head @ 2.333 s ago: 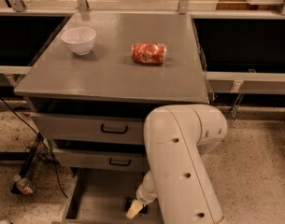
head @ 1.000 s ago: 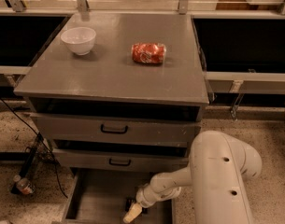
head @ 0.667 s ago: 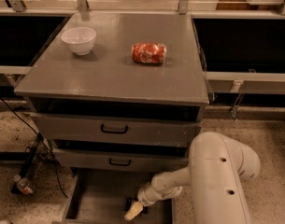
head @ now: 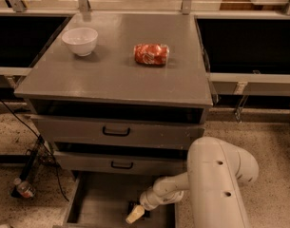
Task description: Pick rxbar chocolate from bottom drawer and place on counter
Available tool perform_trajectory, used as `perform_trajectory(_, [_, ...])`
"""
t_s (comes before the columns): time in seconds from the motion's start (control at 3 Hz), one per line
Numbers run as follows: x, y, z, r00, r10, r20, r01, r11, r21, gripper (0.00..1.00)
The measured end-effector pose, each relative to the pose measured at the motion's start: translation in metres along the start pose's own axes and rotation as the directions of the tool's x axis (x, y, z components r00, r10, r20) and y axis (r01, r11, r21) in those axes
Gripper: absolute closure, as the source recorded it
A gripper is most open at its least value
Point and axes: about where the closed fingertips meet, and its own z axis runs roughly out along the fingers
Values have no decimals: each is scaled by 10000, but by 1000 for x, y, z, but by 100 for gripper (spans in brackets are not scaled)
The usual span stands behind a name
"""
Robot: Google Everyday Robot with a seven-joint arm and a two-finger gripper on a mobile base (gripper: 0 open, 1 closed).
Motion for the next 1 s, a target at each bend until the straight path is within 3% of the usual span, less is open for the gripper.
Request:
perform_trajectory(0.67, [-1, -2, 5, 9997, 256, -29, -256, 9997, -24, 0])
perform_trajectory(1.0, [20, -5, 20, 9991, 128, -406, -140, 9995, -300, 0])
